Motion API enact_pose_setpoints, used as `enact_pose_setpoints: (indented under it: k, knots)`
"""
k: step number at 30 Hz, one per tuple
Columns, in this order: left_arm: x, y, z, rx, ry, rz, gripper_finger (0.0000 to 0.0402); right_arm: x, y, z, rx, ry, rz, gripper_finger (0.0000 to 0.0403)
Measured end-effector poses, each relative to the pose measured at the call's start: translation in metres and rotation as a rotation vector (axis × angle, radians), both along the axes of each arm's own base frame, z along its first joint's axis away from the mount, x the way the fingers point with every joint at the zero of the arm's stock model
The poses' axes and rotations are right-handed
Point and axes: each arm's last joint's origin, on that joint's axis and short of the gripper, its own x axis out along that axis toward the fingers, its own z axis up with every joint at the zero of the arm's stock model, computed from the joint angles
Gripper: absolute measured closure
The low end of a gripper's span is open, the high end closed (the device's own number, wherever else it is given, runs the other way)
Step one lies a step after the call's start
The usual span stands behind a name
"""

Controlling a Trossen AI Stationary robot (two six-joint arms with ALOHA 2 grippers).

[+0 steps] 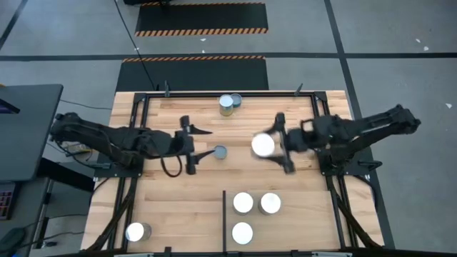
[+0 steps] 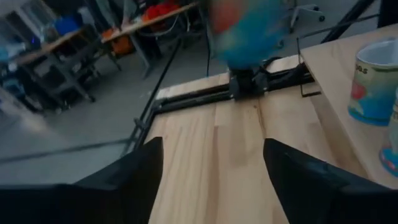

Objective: Pick and place cans onto a shelf
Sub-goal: Put the canned tomatoes aligned with the other canned tomatoes on the shelf

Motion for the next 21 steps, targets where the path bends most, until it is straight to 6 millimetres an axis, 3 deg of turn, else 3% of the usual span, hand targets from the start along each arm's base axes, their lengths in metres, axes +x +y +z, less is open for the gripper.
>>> enact_pose_setpoints:
  k: [4,12,21]
  knots:
    - [-0.005,0.002,-0.002,-0.046,0.021,0.032,0.0116,-0.008,0.043,0.002,0.049,-0.037,0.178,0.0096]
    - [-0.005,0.002,-0.002,-0.082,0.016,0.023,0.0128,-0.017,0.137,-0.023,0.069,-0.042,0.305,0.0096]
    - [-0.005,0.0,-0.002,-0.121,0.011,0.009,0.0129,-0.031,0.197,-0.056,0.169,0.027,0.341,0.0096]
